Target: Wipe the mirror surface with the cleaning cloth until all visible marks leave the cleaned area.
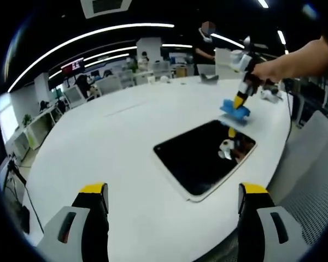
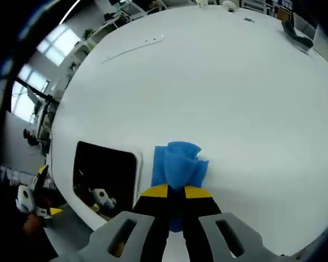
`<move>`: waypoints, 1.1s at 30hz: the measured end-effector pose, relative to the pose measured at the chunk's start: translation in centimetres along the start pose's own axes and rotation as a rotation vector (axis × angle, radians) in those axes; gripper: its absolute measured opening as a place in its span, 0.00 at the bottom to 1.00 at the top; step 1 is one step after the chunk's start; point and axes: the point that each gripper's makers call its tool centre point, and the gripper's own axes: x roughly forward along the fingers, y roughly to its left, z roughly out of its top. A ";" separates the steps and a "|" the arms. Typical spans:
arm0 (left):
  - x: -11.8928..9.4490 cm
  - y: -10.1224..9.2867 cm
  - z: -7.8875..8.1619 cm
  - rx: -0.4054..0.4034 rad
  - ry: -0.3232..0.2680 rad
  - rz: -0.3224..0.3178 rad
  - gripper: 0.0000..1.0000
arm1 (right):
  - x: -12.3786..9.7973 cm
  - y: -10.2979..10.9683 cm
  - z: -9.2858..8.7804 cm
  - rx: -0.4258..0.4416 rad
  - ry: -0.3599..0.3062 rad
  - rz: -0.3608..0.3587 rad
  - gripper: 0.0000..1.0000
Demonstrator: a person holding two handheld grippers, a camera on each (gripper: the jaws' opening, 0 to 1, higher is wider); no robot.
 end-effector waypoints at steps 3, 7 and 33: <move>0.0 0.1 0.0 0.000 -0.002 0.006 0.99 | 0.2 -0.1 -0.3 -0.005 0.008 -0.011 0.03; -0.1 0.2 0.0 0.002 -0.002 0.008 0.99 | 0.6 -0.5 -0.7 -0.004 0.018 -0.027 0.03; 0.0 0.2 -0.2 -0.006 0.004 0.011 0.99 | 1.9 -0.7 -2.1 -0.043 -0.012 -0.040 0.05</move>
